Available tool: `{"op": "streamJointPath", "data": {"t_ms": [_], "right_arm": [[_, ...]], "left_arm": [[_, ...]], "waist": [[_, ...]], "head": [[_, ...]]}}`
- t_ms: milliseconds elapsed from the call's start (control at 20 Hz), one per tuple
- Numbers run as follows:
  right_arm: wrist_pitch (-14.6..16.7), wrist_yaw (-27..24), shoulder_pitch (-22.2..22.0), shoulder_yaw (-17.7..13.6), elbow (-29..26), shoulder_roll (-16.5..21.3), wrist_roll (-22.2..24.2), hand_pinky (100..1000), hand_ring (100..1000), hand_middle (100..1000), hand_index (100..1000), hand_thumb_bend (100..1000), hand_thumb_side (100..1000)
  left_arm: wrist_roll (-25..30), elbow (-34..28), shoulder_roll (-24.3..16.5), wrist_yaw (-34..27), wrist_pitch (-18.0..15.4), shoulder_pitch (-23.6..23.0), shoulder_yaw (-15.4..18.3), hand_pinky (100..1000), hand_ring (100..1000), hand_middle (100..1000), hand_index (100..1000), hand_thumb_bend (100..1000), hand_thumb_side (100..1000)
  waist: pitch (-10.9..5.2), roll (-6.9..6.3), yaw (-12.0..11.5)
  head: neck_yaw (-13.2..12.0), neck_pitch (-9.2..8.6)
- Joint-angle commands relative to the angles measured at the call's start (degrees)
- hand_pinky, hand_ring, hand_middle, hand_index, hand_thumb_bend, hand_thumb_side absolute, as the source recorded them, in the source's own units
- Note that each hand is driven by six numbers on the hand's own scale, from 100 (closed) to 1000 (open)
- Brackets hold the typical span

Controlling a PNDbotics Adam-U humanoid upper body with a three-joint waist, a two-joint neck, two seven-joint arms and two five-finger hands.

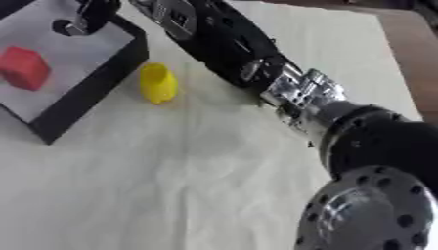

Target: Pick up objects on the table and place them in the box.

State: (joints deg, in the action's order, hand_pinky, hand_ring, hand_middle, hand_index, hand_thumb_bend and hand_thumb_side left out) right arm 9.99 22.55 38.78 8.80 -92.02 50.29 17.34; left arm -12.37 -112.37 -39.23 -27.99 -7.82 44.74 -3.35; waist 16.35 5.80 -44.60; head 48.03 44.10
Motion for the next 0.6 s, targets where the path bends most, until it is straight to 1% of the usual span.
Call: {"op": "streamJointPath", "data": {"t_ms": [50, 150, 250, 300, 350, 450, 500, 550, 600], "right_arm": [[-2.74, -8.38, 0.68, -2.98, -3.51, 3.78, -2.49, 1000, 860, 808, 978, 100, 100], [-5.2, -18.05, 0.23, -5.25, -6.56, 6.17, -6.3, 1000, 835, 778, 940, 100, 100], [-7.06, -26.68, -0.81, -7.82, -9.92, 9.21, -10.54, 994, 818, 759, 911, 100, 100], [-7.51, -30.14, -1.94, -9.28, -11.59, 11.14, -12.78, 995, 812, 759, 909, 100, 144], [-7.99, -32.94, -3.07, -10.43, -12.75, 12.63, -14.49, 997, 809, 761, 910, 100, 197], [-9.04, -37.7, -5.2, -12.82, -13.52, 15.28, -17.29, 1000, 806, 764, 910, 100, 258], [-9.43, -39.81, -6.23, -13.95, -13.57, 16.35, -18.5, 1000, 804, 770, 913, 100, 322], [-9.67, -41.81, -7.27, -15.12, -13.54, 17.33, -19.72, 1000, 805, 773, 914, 100, 332], [-10.01, -42.84, -8.45, -16.39, -13.39, 18.46, -20.97, 1000, 806, 779, 914, 100, 322]], "left_arm": [[-0.04, -0.43, -0.98, -0.11, -0.23, 0.44, 0.67, 938, 659, 899, 816, 178, 543], [-0.43, -0.54, -0.98, -0.14, -0.45, 0.32, 0.94, 937, 662, 897, 816, 186, 531], [-1.18, -0.87, -0.93, -0.16, -1.17, 0.29, 1.4, 916, 664, 887, 815, 211, 472], [-2.07, -1.33, -0.8, -0.17, -2.03, 0.4, 1.79, 914, 676, 882, 815, 243, 451], [-3.14, -1.73, -0.68, -0.32, -2.75, 0.5, 2.02, 912, 681, 881, 818, 257, 445], [-4.84, -2.11, -0.61, -0.5, -3.74, 0.71, 2.24, 913, 685, 883, 820, 262, 442], [-5.37, -2.17, -0.75, -0.46, -3.9, 0.59, 2.28, 916, 685, 883, 820, 262, 443], [-5.78, -2.2, -0.97, -0.36, -3.94, 0.28, 2.36, 917, 685, 884, 820, 260, 445], [-6.07, -2.17, -1.24, -0.24, -3.87, -0.18, 2.41, 919, 682, 885, 820, 253, 454]], "waist": [[-0.87, 0.09, -0.09], [-1.22, 0.05, -0.09], [-1.68, -0.02, -0.09], [-1.95, -0.04, -0.09], [-2.14, -0.07, -0.09], [-2.53, -0.21, -0.04], [-2.69, -0.28, 0.21], [-2.83, -0.35, 0.63], [-2.98, -0.4, 1.21]], "head": [[0.1, -0.07], [0.01, 0.0], [-0.17, 0.01], [-0.29, 0.01], [-0.35, 0.01], [-0.56, 0.01], [-0.83, 0.01], [-1.22, 0.01], [-1.65, 0.01]]}}
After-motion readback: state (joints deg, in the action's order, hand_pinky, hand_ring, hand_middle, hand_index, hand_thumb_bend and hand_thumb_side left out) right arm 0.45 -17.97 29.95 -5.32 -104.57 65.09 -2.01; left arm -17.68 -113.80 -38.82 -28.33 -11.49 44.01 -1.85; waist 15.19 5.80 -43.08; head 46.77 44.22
